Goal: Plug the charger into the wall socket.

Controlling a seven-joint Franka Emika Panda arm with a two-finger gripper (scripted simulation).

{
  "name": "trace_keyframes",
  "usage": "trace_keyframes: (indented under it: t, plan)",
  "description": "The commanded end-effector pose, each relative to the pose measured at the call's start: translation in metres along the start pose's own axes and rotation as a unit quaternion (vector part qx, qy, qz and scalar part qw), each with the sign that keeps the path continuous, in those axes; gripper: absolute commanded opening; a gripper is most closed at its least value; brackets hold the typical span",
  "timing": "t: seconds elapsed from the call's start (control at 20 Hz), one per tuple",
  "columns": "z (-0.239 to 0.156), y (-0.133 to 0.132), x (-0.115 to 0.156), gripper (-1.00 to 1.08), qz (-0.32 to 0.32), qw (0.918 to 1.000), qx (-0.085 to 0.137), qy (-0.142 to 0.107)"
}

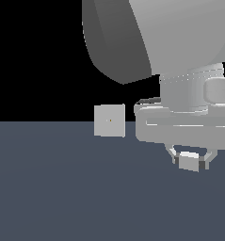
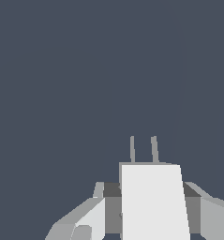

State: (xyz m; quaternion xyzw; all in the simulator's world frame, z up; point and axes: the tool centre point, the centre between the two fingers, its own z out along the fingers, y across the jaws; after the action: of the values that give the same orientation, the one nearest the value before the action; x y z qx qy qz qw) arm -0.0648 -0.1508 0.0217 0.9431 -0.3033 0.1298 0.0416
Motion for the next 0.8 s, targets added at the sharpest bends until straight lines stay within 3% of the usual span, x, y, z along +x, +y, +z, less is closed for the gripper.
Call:
trace_keyframes:
  t: [0.0,0.75]
  plan:
    - [-0.007,-0.017,0.000,-1.00,-0.012,0.9999,0.004,0.000]
    - [-0.077,-0.172,-0.016,-1.00,-0.125,0.9915,0.034,0.001]
